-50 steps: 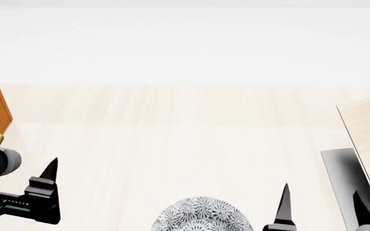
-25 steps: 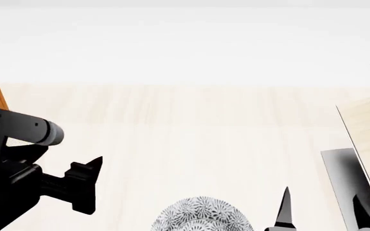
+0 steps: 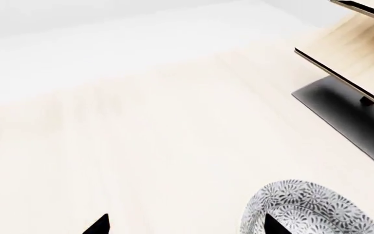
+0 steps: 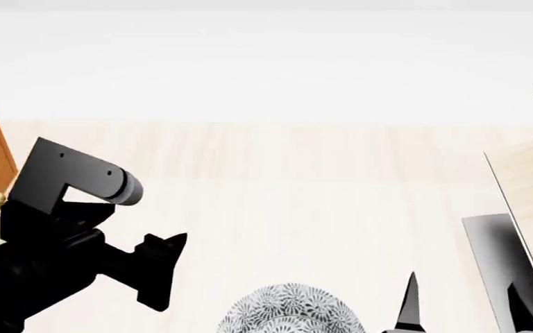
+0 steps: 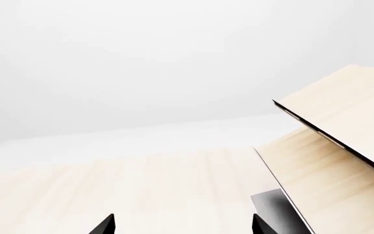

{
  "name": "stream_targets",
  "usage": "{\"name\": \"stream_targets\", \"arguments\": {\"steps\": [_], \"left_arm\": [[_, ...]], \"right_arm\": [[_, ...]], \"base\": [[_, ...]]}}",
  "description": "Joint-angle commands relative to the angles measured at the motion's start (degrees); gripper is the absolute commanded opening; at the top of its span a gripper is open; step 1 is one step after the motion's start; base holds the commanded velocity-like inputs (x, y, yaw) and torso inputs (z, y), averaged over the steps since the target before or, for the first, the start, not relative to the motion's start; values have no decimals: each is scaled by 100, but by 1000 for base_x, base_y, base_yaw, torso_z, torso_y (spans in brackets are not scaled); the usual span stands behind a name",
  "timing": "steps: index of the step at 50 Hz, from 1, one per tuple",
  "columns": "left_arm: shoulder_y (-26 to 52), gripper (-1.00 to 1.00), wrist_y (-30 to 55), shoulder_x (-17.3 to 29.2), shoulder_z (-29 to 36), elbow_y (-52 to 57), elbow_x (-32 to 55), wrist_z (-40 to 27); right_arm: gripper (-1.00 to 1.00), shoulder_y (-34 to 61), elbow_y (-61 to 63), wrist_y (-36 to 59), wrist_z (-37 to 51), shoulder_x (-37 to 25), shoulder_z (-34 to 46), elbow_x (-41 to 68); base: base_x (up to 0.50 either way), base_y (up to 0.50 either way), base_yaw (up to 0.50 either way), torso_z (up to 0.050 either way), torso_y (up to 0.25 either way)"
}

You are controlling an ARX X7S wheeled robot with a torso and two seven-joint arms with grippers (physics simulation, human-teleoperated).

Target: Close the top drawer of the cabinet and put the bowl on top of it.

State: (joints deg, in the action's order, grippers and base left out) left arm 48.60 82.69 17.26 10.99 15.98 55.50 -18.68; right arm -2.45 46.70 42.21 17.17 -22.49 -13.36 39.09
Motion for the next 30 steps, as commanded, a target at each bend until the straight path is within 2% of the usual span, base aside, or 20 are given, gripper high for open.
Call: {"name": "stream_targets", "arguments": {"steps": [1,14,30], "left_arm": [[-151,100,-447,174,682,-238,-232,361],[-320,100,-801,76,1007,-610,-367,598],[-560,100,-1207,42,1766,-757,-615,1060]], "right_arm": [[100,-55,-81,-114,-31,8,48,-62],[100,-77,-160,-194,-31,-2,103,-129],[100,-91,-251,-256,-18,-20,159,-183]], "base": [[0,0,0,0,0],[0,0,0,0,0],[0,0,0,0,0]]}}
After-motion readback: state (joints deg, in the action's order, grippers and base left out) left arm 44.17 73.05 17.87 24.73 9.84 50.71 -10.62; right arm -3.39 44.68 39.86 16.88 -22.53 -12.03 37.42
